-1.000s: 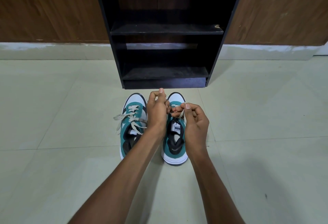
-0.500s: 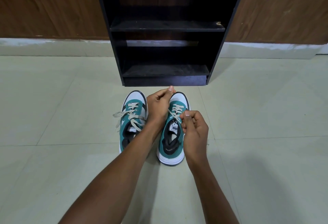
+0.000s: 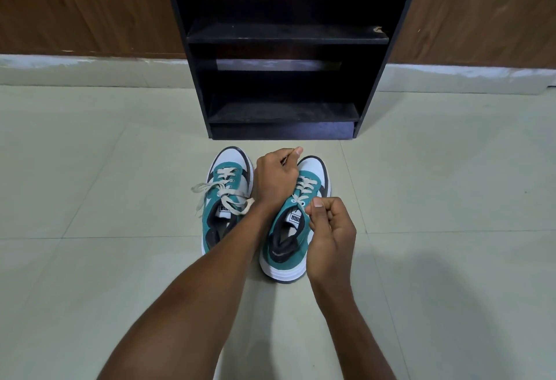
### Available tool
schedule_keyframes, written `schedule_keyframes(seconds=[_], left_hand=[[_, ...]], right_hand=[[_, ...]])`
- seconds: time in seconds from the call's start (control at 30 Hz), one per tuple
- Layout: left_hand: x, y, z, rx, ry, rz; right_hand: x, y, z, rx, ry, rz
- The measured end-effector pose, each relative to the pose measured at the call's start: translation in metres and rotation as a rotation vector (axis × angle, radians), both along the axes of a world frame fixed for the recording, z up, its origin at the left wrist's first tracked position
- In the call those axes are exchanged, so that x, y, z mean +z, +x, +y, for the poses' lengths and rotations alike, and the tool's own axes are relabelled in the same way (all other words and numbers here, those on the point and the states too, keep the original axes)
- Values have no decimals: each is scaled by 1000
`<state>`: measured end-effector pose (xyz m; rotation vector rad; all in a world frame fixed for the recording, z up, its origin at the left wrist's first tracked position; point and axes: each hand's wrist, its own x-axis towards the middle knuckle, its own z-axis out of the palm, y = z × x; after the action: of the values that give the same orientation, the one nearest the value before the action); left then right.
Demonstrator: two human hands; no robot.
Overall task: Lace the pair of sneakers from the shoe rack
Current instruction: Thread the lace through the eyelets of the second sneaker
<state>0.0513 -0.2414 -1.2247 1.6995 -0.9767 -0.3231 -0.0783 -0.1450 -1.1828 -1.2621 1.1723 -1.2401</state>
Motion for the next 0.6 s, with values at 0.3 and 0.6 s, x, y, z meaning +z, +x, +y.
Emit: schedule_keyframes(seconds=[0.3,0.6], left_hand=[[1,2,-5,51,76,-163],[1,-2,-2,50,55,-210]], right_hand=[[-4,2,7,-4,-25,-20],[-7,-1,8,-21,-62,-15]])
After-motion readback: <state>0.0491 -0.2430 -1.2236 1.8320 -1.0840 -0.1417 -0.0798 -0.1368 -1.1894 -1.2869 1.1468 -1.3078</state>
